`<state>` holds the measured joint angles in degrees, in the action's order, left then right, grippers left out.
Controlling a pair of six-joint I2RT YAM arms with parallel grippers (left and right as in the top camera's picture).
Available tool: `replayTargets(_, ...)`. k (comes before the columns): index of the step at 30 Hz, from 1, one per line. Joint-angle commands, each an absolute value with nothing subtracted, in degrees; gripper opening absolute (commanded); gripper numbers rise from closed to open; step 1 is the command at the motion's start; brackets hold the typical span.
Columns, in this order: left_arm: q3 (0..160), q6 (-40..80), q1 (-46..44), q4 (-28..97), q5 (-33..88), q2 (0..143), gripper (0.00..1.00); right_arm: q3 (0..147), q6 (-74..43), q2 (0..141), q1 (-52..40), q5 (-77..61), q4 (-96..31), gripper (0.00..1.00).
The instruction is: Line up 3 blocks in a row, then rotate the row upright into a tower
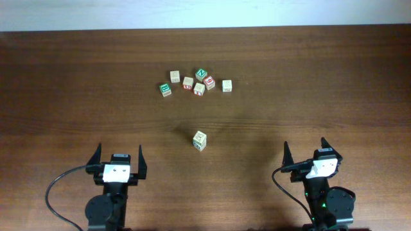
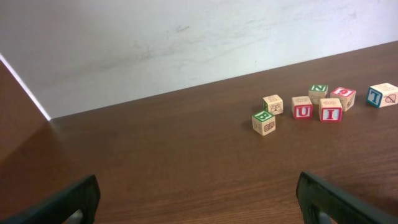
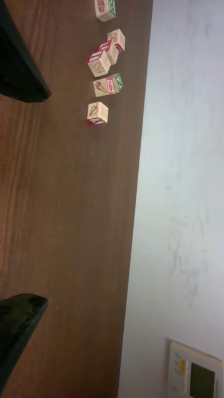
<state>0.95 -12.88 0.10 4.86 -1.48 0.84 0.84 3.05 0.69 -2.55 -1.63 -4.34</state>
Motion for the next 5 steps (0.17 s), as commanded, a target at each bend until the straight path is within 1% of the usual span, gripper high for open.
replayTargets(1, 0.5, -13.8, 0.4, 4.7, -0.6, 0.3, 0.99, 0.3, 3.0, 0.3, -2.2, -1.9, -4.3, 0.98)
replayTargets(5, 0.5, -13.8, 0.4, 4.7, -0.6, 0.3, 0.99, 0.3, 3.0, 0.3, -2.2, -1.9, -4.3, 0.98)
